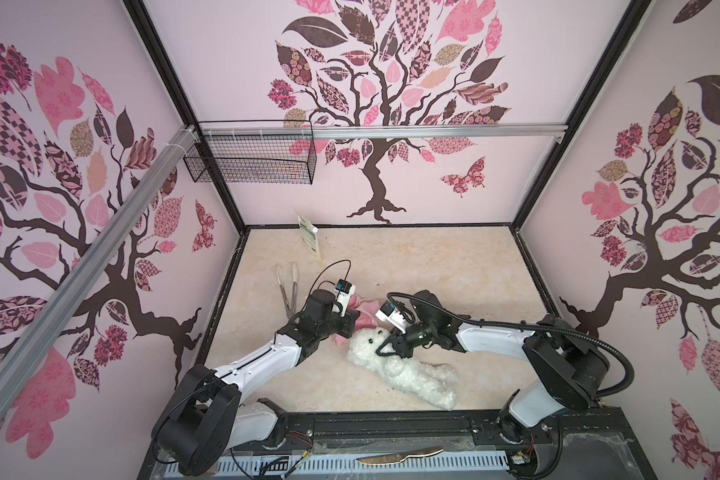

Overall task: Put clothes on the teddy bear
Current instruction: 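Grasp the bear's head with the right gripper and drag it toward the hoodie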

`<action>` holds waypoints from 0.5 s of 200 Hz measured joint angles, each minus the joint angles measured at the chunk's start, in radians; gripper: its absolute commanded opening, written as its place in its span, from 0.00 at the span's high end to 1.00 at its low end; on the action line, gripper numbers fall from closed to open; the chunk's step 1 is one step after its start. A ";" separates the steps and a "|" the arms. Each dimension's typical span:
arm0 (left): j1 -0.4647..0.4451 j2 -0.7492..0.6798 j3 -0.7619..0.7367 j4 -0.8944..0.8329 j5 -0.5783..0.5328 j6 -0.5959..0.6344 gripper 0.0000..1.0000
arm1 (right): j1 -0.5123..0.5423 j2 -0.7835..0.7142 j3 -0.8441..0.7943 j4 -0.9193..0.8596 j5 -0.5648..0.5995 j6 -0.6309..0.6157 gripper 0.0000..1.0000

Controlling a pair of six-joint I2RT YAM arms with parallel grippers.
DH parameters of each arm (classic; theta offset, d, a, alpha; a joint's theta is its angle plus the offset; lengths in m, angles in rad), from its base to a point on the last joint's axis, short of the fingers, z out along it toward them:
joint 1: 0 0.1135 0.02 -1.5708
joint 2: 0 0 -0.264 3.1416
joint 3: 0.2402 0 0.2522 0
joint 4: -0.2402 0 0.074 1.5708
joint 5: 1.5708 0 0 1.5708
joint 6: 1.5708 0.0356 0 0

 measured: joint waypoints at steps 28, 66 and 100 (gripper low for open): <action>0.000 -0.001 0.000 0.003 0.026 0.003 1.00 | -0.040 0.003 -0.002 0.043 -0.024 -0.001 0.74; 0.000 -0.001 0.000 0.005 0.052 0.009 1.00 | -0.059 0.020 -0.004 0.074 0.031 0.008 0.72; -0.002 0.000 0.000 0.005 0.074 0.023 1.00 | -0.076 0.012 -0.061 0.154 0.214 0.057 0.72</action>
